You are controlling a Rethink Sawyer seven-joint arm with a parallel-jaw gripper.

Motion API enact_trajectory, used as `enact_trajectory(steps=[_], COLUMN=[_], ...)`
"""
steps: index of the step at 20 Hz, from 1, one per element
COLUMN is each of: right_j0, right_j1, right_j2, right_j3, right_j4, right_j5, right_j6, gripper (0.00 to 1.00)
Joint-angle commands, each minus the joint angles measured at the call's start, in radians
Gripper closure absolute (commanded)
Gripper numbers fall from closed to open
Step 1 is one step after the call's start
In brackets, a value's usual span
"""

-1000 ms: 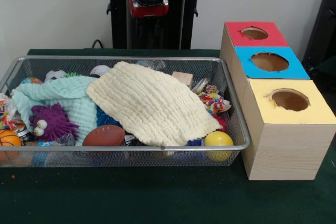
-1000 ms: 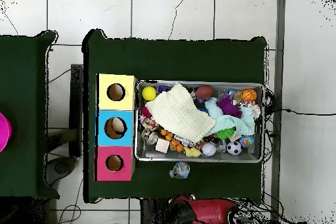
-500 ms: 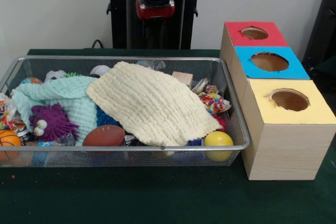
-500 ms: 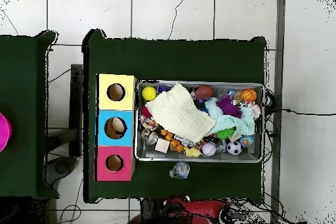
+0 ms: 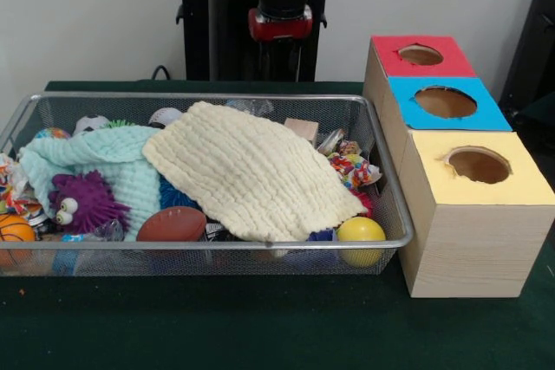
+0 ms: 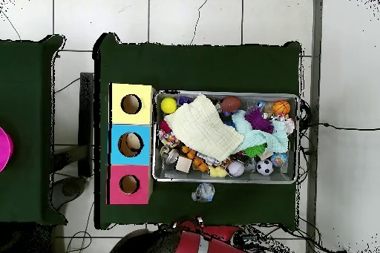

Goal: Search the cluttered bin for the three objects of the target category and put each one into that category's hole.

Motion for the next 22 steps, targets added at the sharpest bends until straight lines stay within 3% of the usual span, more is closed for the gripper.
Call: enact_trajectory(steps=[1, 7, 14, 22], right_j0=[0.051, 0.090, 0.112, 0.129], right_j1=[0.030, 0.075, 0.128, 0.106], right_j2=[0.110, 0.110, 0.109, 0.113], right_j3=[-0.245, -0.372, -0.478, -0.482], right_j4=[0.228, 0.330, 0.388, 0.420], right_j5=[0.203, 0.334, 0.419, 0.493], right_j6=[0.215, 0.175, 0.164, 0.179], gripper=[0.00, 0.00, 0.00, 0.00])
